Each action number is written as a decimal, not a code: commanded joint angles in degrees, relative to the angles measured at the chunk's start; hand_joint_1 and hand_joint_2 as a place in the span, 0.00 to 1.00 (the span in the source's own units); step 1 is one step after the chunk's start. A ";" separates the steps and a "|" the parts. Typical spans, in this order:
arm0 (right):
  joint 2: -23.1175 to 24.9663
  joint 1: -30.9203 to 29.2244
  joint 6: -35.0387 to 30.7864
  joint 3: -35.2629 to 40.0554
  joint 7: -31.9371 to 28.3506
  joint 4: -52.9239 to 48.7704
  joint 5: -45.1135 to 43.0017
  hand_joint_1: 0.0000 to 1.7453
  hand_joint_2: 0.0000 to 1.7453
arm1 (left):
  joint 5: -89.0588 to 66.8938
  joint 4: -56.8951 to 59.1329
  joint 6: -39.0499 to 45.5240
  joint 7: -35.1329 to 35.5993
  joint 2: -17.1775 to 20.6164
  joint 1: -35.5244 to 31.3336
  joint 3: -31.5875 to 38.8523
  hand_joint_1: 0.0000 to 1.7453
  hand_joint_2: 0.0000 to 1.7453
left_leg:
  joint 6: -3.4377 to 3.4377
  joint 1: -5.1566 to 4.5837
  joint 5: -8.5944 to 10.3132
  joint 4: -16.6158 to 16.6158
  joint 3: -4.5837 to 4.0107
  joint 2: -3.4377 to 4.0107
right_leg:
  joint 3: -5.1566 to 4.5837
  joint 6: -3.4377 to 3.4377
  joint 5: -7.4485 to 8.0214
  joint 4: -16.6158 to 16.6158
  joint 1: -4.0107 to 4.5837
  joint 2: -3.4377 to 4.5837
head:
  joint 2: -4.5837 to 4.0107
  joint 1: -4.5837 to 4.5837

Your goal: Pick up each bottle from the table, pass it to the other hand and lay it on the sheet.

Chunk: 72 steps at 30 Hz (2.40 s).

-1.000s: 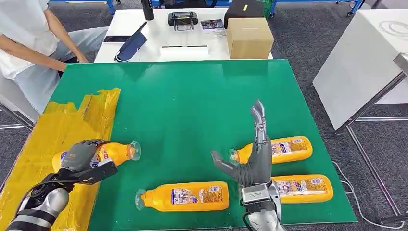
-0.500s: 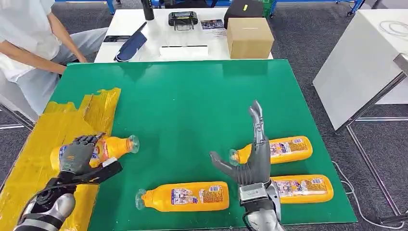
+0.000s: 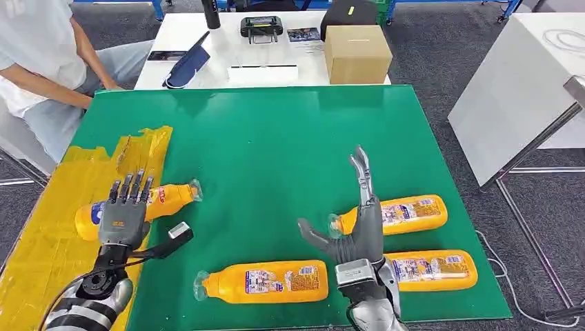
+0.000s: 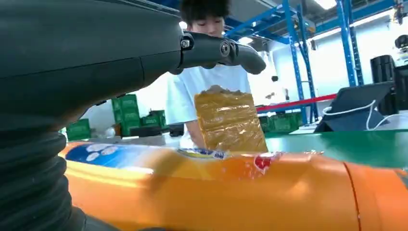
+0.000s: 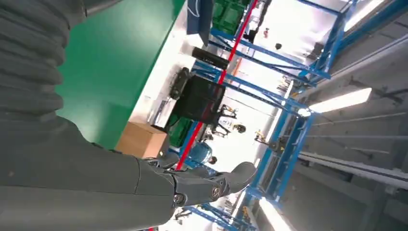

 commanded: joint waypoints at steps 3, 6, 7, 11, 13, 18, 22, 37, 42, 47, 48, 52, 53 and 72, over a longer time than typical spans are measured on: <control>-1.77 -1.11 1.47 1.90 0.55 5.05 0.89 0.00 1.00 | 37.23 -9.87 -5.81 -25.46 -6.01 5.03 4.20 0.00 1.00 | 0.01 0.05 -0.06 -0.03 0.12 -0.02 | 0.18 -0.01 -0.02 -0.12 0.05 -0.01 | 0.00 0.00; -1.76 -1.12 1.45 1.90 0.53 5.10 0.90 0.00 1.00 | 37.17 -10.58 -6.11 -25.15 -5.95 5.34 4.18 0.00 1.00 | 0.00 0.09 -0.11 -0.02 0.19 0.08 | 0.25 -0.03 -0.02 -0.15 0.09 0.10 | 0.00 0.00; -1.72 -1.20 1.45 1.91 0.52 5.08 0.92 0.00 1.00 | 37.18 -10.79 -6.30 -25.04 -5.80 5.32 4.24 0.00 1.00 | 0.00 0.04 -0.06 -0.02 0.10 0.01 | 0.14 -0.02 -0.02 -0.10 0.04 0.03 | 0.00 0.02; -3.41 -2.58 5.30 4.46 2.53 6.73 3.59 0.00 1.00 | 56.38 -19.85 -16.09 -36.33 -6.19 9.42 6.23 0.00 1.00 | -0.01 0.03 -0.04 -0.01 0.03 0.05 | 0.06 -0.03 0.01 -0.08 0.04 0.04 | 0.00 -0.02; -4.80 -3.79 7.80 7.37 5.08 8.58 8.61 0.00 1.00 | 63.47 -25.60 -21.98 -39.04 -6.40 12.20 8.20 0.00 1.00 | 0.00 0.06 -0.08 0.01 0.04 0.16 | 0.06 -0.03 0.03 -0.08 0.07 0.17 | 0.00 -0.02; -7.39 -6.12 12.19 14.17 9.26 11.88 16.79 0.00 1.00 | 71.70 -29.67 -31.24 -41.67 -9.39 13.59 12.63 0.00 1.00 | 0.00 0.08 -0.07 -0.03 0.07 0.12 | 0.10 -0.03 0.02 -0.11 0.14 0.11 | 0.00 -0.02; -8.89 -7.84 15.86 17.37 11.95 13.76 19.68 0.00 1.00 | 72.50 -28.74 -32.46 -42.52 -10.28 13.11 13.44 0.00 1.00 | 0.00 0.11 -0.10 -0.06 0.23 0.11 | 0.28 -0.04 0.01 -0.18 0.16 0.12 | 0.00 0.00; -11.67 -14.22 22.24 27.82 14.80 24.37 22.74 0.00 1.00 | 74.81 -25.20 -35.03 -43.35 -12.20 10.72 12.43 0.00 1.00 | -0.02 0.08 -0.06 -0.08 0.25 -0.03 | 0.32 -0.06 -0.01 -0.17 0.12 -0.02 | 0.00 -0.02; -13.51 -16.42 23.58 32.46 15.31 28.51 22.83 0.00 1.00 | 75.99 -23.92 -34.67 -43.61 -12.73 10.91 11.75 0.00 1.00 | 0.00 0.09 -0.03 -0.11 0.27 -0.04 | 0.36 -0.04 0.03 -0.23 0.14 -0.03 | 0.00 -0.02; -18.28 -16.76 21.58 32.66 18.97 26.34 25.47 0.00 1.00 | 76.65 -24.28 -34.51 -43.60 -13.25 12.41 12.64 0.00 1.00 | 0.03 0.01 -0.03 -0.07 0.17 -0.09 | 0.24 0.00 -0.02 -0.14 0.05 -0.09 | 0.00 -0.02; -19.19 -16.21 20.68 31.48 20.33 24.88 26.50 0.00 1.00 | 76.95 -24.64 -34.54 -43.52 -13.55 13.03 13.20 0.00 1.00 | 0.02 0.05 -0.07 -0.06 0.22 -0.05 | 0.31 -0.02 -0.02 -0.17 0.08 -0.04 | 0.00 -0.02; -20.33 -14.34 19.86 27.55 22.95 20.40 29.41 0.00 1.00 | 77.58 -25.91 -35.23 -43.31 -14.33 14.71 14.46 0.00 1.00 | 0.02 0.03 -0.08 -0.05 0.23 -0.15 | 0.36 -0.02 -0.06 -0.19 0.04 -0.14 | 0.00 -0.02; -20.41 -14.27 19.89 27.32 23.04 19.93 29.55 0.00 1.00 | 77.58 -26.02 -35.26 -43.31 -14.39 14.80 14.49 0.00 1.00 | 0.02 0.05 -0.11 -0.03 0.27 -0.12 | 0.41 -0.03 -0.06 -0.19 0.05 -0.10 | 0.00 -0.02; -20.14 -14.20 20.00 27.38 23.12 20.10 29.66 0.00 1.00 | 77.58 -25.94 -35.28 -43.29 -14.43 14.54 14.47 0.00 1.00 | 0.01 -0.02 -0.05 -0.01 0.14 -0.07 | 0.20 -0.02 -0.02 -0.09 -0.01 -0.09 | 0.00 -0.02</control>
